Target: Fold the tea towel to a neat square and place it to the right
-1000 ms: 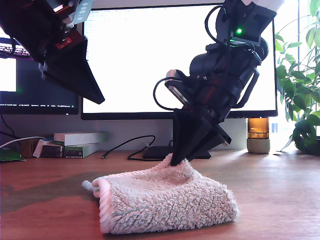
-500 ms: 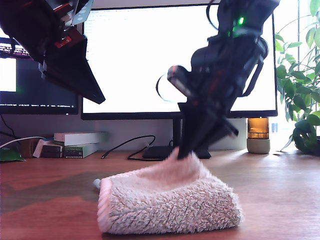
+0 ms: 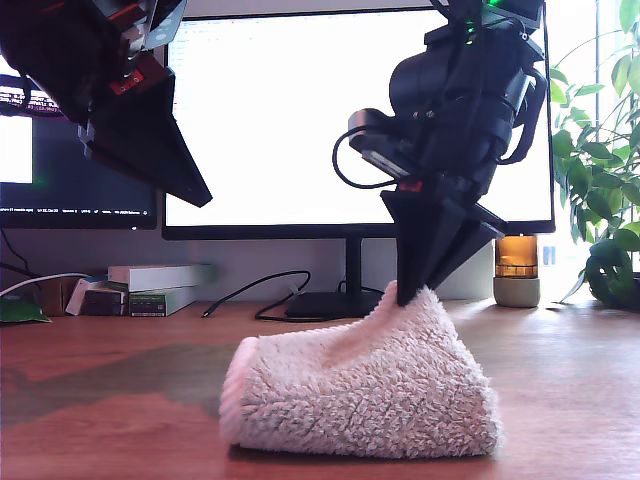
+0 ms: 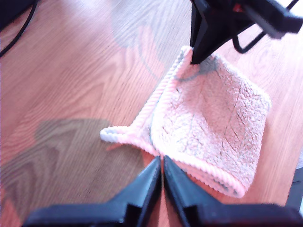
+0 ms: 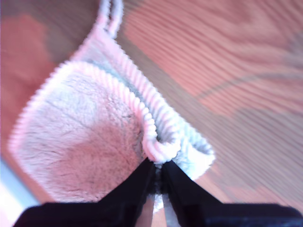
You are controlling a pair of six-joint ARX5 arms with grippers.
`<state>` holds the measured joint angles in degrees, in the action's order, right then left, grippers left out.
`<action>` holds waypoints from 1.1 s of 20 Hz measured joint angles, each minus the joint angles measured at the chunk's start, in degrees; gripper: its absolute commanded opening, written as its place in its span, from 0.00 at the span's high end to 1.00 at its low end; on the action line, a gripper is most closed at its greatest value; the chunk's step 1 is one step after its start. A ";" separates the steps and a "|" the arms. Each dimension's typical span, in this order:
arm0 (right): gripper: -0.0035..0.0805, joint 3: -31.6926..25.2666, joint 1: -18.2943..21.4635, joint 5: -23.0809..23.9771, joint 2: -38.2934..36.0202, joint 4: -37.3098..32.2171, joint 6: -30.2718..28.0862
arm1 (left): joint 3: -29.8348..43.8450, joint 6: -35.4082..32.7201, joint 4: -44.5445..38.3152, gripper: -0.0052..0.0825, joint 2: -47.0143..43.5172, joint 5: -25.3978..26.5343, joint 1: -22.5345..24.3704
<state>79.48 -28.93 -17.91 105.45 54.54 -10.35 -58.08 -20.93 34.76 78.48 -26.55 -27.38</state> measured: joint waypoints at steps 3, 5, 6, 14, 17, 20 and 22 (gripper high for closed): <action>0.97 0.00 -1.60 4.04 0.00 0.11 0.02 | 0.00 0.00 0.11 0.97 0.00 0.00 0.00; 0.93 0.00 -1.99 5.49 0.00 0.13 0.00 | 0.00 0.00 0.20 0.97 0.00 -0.02 0.00; 0.84 0.00 -2.12 6.16 0.02 0.22 0.00 | 0.00 0.00 0.22 0.97 0.00 0.00 0.00; 0.50 0.00 -2.36 12.04 0.26 2.01 -0.13 | 0.00 0.00 0.44 0.97 0.00 -0.02 0.00; 0.55 0.00 -3.45 12.33 0.26 1.18 -0.72 | 0.00 0.00 0.42 0.97 0.00 -0.02 0.00; 0.69 1.09 -4.52 11.87 0.48 1.95 -1.97 | 0.00 0.00 0.39 0.97 0.00 -0.02 0.00; 0.84 4.07 -4.90 10.62 0.61 2.99 -4.63 | 0.00 -0.02 0.39 0.97 0.00 0.00 0.00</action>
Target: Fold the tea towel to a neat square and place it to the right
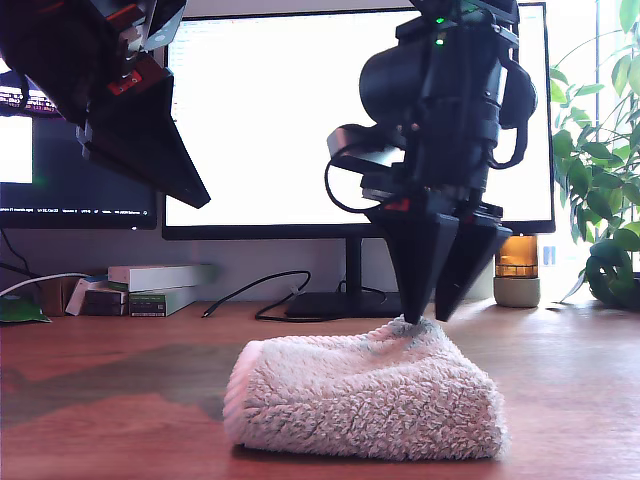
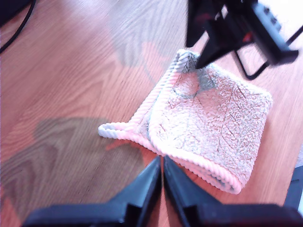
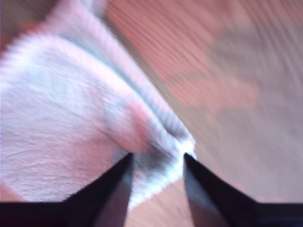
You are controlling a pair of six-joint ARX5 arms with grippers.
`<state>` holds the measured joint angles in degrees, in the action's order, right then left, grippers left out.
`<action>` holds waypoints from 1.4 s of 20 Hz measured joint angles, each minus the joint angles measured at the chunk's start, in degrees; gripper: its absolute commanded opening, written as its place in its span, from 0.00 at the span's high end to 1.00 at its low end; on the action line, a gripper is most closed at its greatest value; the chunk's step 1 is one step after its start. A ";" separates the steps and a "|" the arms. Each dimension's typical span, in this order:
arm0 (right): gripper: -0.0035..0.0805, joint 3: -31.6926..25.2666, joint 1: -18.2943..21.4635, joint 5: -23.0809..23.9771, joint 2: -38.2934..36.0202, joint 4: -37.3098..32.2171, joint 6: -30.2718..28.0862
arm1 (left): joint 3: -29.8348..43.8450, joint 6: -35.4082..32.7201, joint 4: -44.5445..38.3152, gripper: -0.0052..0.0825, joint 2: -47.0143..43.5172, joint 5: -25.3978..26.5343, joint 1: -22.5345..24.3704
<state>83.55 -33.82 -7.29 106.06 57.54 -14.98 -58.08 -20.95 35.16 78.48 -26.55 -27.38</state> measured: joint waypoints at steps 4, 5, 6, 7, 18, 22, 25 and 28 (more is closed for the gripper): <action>0.97 2.97 -0.02 -2.80 -0.11 0.59 -3.17 | 0.00 -0.26 -0.39 0.97 -0.02 0.09 0.00; 0.97 2.89 -0.02 -2.80 -0.15 0.87 -3.72 | 0.00 -0.26 -0.48 0.97 -0.02 0.28 0.00; 0.97 2.80 -0.02 -2.84 -0.37 0.81 -4.17 | 0.00 -0.46 -0.46 0.97 -0.22 0.57 0.02; 0.97 2.56 -0.02 -2.86 -1.05 0.50 -4.22 | 0.00 -0.61 -0.48 0.97 -0.83 0.63 0.04; 0.97 -8.79 -0.20 -8.07 -24.35 -12.44 -7.26 | 12.94 2.21 -12.46 0.97 -19.80 -1.88 1.81; 0.97 -19.71 -1.99 -8.52 -30.73 -23.34 -7.43 | 20.90 8.41 -18.69 0.97 -29.09 -2.58 1.49; 0.97 -26.88 -3.56 -8.37 -36.15 -32.11 -7.37 | 25.68 12.33 -21.66 0.97 -34.69 -2.78 -1.09; 0.97 -35.23 -4.63 -8.28 -36.70 -42.01 -10.01 | 28.96 14.38 -21.49 0.97 -36.26 -0.72 -3.43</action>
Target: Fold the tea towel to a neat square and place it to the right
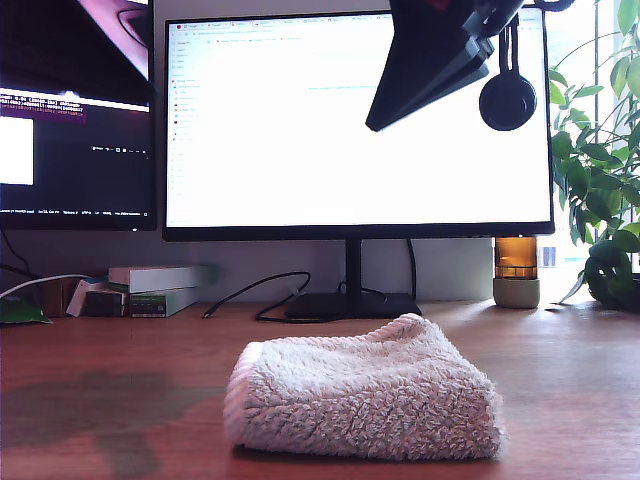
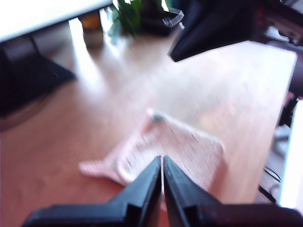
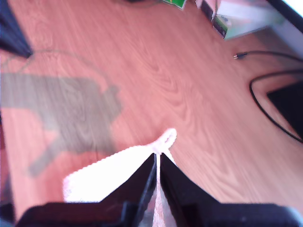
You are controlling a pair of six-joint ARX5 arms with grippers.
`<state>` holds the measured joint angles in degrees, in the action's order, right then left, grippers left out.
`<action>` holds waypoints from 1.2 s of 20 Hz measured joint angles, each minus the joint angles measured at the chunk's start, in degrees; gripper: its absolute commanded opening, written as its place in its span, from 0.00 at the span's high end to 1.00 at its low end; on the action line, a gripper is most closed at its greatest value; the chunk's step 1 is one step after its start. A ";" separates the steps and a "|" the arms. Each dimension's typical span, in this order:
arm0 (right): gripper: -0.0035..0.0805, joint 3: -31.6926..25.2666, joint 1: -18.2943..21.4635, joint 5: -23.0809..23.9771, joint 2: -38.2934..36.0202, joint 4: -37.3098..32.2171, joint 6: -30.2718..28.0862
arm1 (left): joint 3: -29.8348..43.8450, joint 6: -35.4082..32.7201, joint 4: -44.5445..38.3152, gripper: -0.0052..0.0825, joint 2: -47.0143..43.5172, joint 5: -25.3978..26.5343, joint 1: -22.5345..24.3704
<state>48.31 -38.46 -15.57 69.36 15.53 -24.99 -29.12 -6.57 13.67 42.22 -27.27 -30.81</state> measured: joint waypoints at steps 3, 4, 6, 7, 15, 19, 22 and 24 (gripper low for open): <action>0.97 -3.34 -0.13 -5.66 6.78 -5.44 -6.32 | 0.22 1.53 -1.51 0.97 0.02 0.83 -1.57; 0.97 -3.32 0.22 -8.37 9.35 -7.52 -7.02 | 0.22 1.53 -1.68 0.97 0.02 0.81 -1.95; 0.97 -3.32 1.03 -14.14 13.14 -9.62 -8.35 | 0.22 1.53 -1.70 0.97 0.00 0.83 -2.34; 0.97 -3.32 1.77 -17.00 14.99 -10.29 -9.51 | 0.22 1.53 -1.68 0.97 0.02 0.83 -2.47; 0.97 -2.60 7.39 -24.50 27.71 -10.36 -17.31 | 0.22 1.53 -1.42 0.97 0.02 0.83 -2.47; 0.97 -0.83 8.11 -24.15 30.51 -9.88 -18.58 | 0.22 1.55 -1.29 0.97 0.00 0.79 -2.47; 0.97 -0.28 8.09 -21.07 31.80 -7.48 -18.40 | 0.22 1.55 -1.27 0.97 0.00 0.79 -2.47; 0.97 0.66 7.98 -19.34 31.80 -5.92 -15.04 | 0.22 1.55 -1.25 0.97 0.00 0.79 -2.47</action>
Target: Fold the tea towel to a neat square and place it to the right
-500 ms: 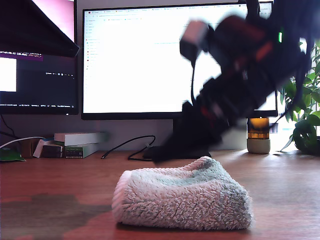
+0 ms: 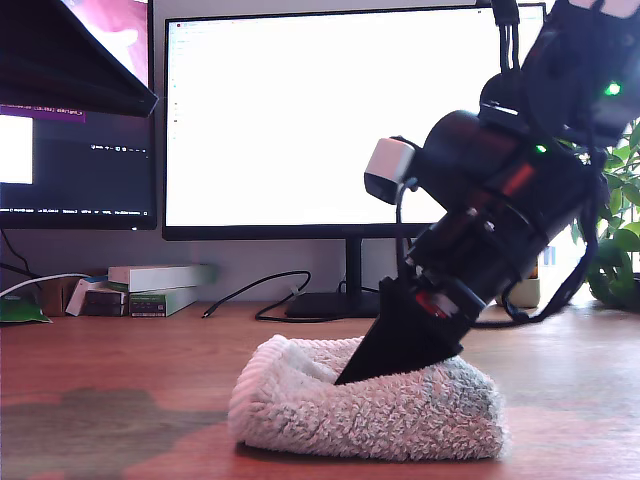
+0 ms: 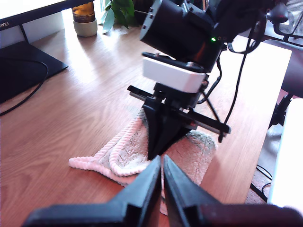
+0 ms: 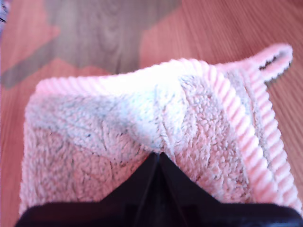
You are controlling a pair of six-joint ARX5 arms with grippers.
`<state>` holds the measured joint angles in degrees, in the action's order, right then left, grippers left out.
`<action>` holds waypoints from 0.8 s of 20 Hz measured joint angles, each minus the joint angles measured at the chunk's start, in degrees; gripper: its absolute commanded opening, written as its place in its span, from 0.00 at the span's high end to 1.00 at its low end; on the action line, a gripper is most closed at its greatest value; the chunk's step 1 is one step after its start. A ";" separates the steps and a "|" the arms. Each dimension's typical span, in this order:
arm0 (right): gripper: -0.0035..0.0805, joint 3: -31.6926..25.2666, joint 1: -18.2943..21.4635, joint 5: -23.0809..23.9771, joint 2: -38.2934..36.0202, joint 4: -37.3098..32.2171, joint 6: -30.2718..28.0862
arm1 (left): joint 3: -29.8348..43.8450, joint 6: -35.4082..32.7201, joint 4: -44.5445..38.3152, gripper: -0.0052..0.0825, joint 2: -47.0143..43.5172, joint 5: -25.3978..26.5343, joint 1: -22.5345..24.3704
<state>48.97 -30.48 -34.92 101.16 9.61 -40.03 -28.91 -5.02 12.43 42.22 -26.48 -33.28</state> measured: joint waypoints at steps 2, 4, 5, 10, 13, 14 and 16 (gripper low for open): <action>0.97 0.09 -0.04 1.97 -0.02 -0.07 4.37 | -0.02 0.00 0.00 0.97 0.00 0.00 0.00; 0.97 0.28 -0.66 5.20 -0.37 -0.20 11.52 | 0.00 0.00 0.00 0.97 0.00 0.00 0.00; 0.97 0.35 -0.79 7.02 -0.59 -0.57 14.45 | 0.00 0.00 0.00 0.97 0.00 0.00 0.00; 0.97 1.70 -0.15 21.03 -1.36 -1.55 33.18 | 0.00 -0.09 0.33 0.97 0.00 0.00 0.00; 0.97 2.73 0.46 30.01 -1.81 0.55 43.21 | 0.00 -0.55 0.37 0.97 0.00 0.00 0.00; 0.97 3.10 0.52 33.38 -1.99 1.75 46.49 | 0.00 -0.59 0.39 0.97 0.00 0.00 0.00; 0.97 3.58 0.70 40.09 -2.40 4.48 52.76 | -0.02 -0.74 0.39 0.97 0.00 0.00 0.00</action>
<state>52.56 -29.78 5.17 98.76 14.09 12.73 -28.93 -5.76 12.82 42.22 -26.48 -33.28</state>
